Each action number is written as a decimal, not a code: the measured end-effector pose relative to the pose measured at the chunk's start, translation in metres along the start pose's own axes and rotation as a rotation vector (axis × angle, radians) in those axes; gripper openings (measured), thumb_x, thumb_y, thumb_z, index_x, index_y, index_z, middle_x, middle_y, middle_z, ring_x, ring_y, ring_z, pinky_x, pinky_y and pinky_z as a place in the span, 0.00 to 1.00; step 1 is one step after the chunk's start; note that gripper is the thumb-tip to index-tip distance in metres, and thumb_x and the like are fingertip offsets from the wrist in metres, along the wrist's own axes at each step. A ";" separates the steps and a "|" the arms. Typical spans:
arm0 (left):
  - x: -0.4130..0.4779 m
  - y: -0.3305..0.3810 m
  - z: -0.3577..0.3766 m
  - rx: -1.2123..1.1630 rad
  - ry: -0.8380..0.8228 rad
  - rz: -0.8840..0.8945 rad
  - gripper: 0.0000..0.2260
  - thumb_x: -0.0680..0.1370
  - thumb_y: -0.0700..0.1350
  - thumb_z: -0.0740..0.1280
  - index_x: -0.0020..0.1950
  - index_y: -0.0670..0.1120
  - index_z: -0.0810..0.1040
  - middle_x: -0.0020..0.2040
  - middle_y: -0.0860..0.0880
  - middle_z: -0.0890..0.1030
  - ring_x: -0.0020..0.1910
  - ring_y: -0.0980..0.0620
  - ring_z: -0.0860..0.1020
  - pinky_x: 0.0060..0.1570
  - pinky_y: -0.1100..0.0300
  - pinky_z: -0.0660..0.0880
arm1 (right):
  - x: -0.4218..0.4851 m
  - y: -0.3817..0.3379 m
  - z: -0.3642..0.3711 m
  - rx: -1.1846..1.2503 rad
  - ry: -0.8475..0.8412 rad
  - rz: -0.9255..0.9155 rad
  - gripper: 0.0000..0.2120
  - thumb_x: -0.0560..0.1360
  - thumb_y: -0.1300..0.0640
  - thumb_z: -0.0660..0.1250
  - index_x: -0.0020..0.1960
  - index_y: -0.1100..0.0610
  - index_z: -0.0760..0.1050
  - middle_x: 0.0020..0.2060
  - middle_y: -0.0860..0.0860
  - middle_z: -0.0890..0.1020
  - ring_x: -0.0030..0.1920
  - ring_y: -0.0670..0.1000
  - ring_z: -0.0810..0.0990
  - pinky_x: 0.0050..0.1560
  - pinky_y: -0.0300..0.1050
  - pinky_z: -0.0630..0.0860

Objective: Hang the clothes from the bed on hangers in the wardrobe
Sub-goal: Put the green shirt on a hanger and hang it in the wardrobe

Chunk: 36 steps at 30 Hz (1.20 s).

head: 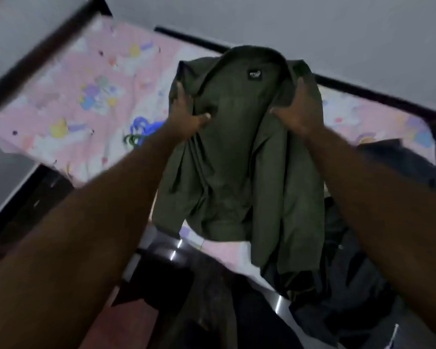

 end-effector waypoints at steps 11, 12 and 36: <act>-0.129 -0.235 0.190 0.732 -0.600 0.027 0.39 0.73 0.47 0.71 0.79 0.49 0.56 0.78 0.37 0.54 0.75 0.37 0.56 0.72 0.45 0.61 | -0.151 0.233 0.249 -0.479 -0.564 0.136 0.43 0.70 0.40 0.72 0.78 0.47 0.56 0.78 0.55 0.54 0.78 0.58 0.52 0.71 0.64 0.57; -0.124 -0.246 0.196 0.777 -0.599 0.043 0.38 0.73 0.48 0.71 0.79 0.50 0.55 0.78 0.38 0.53 0.75 0.37 0.56 0.71 0.44 0.61 | -0.156 0.245 0.257 -0.528 -0.574 0.131 0.45 0.69 0.38 0.72 0.79 0.46 0.53 0.79 0.55 0.50 0.78 0.58 0.48 0.71 0.66 0.55; -0.089 -0.291 0.187 0.855 -0.810 0.239 0.24 0.80 0.64 0.54 0.52 0.47 0.80 0.50 0.41 0.82 0.53 0.41 0.80 0.49 0.53 0.73 | -0.156 0.297 0.243 -0.663 -0.487 0.197 0.13 0.78 0.52 0.60 0.60 0.52 0.75 0.54 0.57 0.80 0.51 0.65 0.80 0.48 0.55 0.77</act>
Point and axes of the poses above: each hand's wrist, its own x-axis towards the middle knuckle, its own z-axis out of the palm, y = z × x, the point moved 4 cm from there along x, towards the middle knuckle
